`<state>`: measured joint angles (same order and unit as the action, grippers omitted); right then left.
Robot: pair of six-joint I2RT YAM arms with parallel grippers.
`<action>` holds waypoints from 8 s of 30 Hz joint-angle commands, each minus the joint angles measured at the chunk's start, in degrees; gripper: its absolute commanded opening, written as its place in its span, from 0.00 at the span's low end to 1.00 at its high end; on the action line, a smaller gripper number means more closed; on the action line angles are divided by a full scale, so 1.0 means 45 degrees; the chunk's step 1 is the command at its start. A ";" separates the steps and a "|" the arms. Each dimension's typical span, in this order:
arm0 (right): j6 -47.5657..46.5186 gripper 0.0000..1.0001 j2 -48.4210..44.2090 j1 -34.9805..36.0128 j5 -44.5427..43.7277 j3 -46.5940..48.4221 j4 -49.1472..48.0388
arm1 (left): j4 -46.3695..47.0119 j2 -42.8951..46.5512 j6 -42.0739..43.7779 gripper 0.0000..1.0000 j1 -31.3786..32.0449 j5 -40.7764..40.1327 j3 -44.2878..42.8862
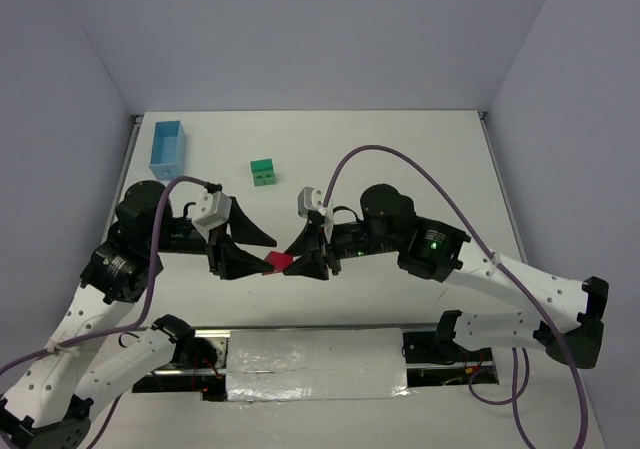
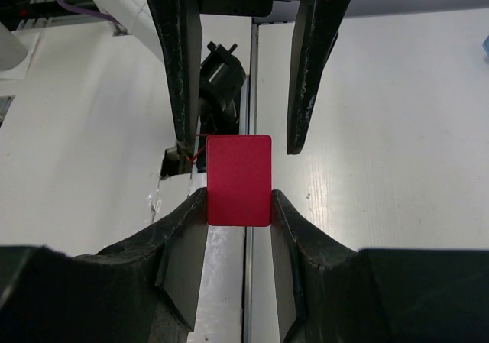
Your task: Build the wood block tower
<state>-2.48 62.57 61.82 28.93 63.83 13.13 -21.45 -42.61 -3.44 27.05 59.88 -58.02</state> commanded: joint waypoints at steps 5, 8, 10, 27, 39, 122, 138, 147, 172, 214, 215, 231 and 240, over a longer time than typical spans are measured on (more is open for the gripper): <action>-0.0152 0.00 -0.0329 -0.0047 0.0036 0.0541 -0.0436 | 0.0294 -0.0101 0.0062 0.63 0.0083 -0.0024 0.0003; -0.0152 0.00 -0.0290 -0.0047 -0.0002 0.0561 -0.0417 | 0.0412 -0.0140 0.0003 0.57 0.0083 0.0092 -0.0017; -0.0171 0.00 -0.0309 -0.0066 -0.0061 0.0580 -0.0397 | 0.0334 -0.0179 0.0042 0.58 0.0064 -0.0005 -0.0056; -0.0327 0.00 -0.0427 -0.0047 -0.0471 0.0522 -0.0202 | -0.0077 -0.0414 0.0199 0.10 0.0083 -0.0201 -0.0426; 0.0511 1.00 -0.2455 -0.1353 -0.2462 -0.1564 -0.1157 | 0.0098 -0.1134 0.1285 0.00 0.0064 -0.4998 -0.0662; 0.2876 1.00 -0.4177 -0.2391 -0.4456 -0.5553 -0.1784 | -0.2636 -1.7699 1.1859 0.30 -0.5991 0.0092 -1.0076; 0.2875 1.00 -0.4079 -0.2391 -0.4143 -0.5591 -0.1784 | -0.2128 -1.7894 1.1273 0.38 -0.5952 -0.0102 -1.0134; 0.2856 1.00 -0.3982 -0.2391 -0.3909 -0.5572 -0.1803 | -0.1951 -1.8031 1.0882 0.43 -0.5913 -0.0278 -1.0115; 0.2817 1.00 -0.3786 -0.2410 -0.3635 -0.5552 -0.1784 | -0.1738 -1.7681 1.0356 0.99 -0.5757 -0.0629 -1.0174; 0.3110 1.00 -0.5153 -0.2352 -0.6018 -0.5787 -0.1589 | 0.1427 -1.0275 -0.6149 0.00 -0.1558 -1.6022 -0.2634; 0.3110 1.00 -0.5115 -0.2371 -0.6038 -0.5767 -0.1589 | 0.1543 -1.0645 -0.6246 0.00 -0.1538 -1.5963 -0.2654; 0.3188 1.00 -0.4880 -0.2352 -0.6174 -0.5689 -0.1511 | 0.1193 -1.3265 -0.5954 0.00 -0.1558 -1.6587 -0.4449; 0.3208 1.00 -0.4860 -0.2371 -0.6155 -0.5689 -0.1491 | 0.1075 -1.4086 -0.5856 0.00 -0.1655 -1.6412 -0.5096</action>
<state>11.57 40.73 51.22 2.07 38.17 7.77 -17.45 -105.41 -30.17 20.01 -14.09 -79.37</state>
